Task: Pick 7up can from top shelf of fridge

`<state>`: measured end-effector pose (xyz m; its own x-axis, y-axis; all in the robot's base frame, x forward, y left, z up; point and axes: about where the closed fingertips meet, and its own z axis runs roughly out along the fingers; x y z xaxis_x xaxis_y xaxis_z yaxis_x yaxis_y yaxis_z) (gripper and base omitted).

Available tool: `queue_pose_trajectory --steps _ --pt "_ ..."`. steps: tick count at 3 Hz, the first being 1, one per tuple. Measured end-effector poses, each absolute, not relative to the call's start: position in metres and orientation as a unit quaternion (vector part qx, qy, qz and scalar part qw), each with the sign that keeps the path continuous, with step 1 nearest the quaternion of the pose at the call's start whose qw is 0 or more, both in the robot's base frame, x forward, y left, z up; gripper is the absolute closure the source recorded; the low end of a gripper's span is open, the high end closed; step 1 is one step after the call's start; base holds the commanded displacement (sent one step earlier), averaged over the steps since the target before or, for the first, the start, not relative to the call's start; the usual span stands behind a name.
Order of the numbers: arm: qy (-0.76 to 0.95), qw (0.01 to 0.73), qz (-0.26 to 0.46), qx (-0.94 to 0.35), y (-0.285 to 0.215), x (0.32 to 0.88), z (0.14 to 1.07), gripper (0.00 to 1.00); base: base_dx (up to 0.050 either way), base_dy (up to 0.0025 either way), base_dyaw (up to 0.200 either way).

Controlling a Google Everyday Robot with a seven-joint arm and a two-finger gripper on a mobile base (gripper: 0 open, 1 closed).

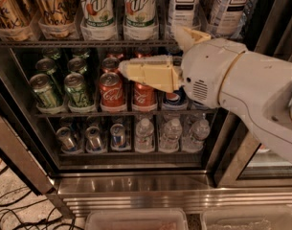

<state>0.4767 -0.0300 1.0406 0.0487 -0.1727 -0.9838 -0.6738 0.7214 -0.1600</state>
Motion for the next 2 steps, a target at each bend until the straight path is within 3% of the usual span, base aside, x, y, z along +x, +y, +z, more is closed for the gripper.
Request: queue_pose_trajectory --steps 1,2 --pt "0.662 0.650 0.193 -0.320 -0.0300 0.4767 1.0406 0.41 0.000 0.00000 0.000" --pt "0.662 0.650 0.193 -0.320 -0.0299 0.4767 1.0406 0.38 0.000 0.00000 0.000"
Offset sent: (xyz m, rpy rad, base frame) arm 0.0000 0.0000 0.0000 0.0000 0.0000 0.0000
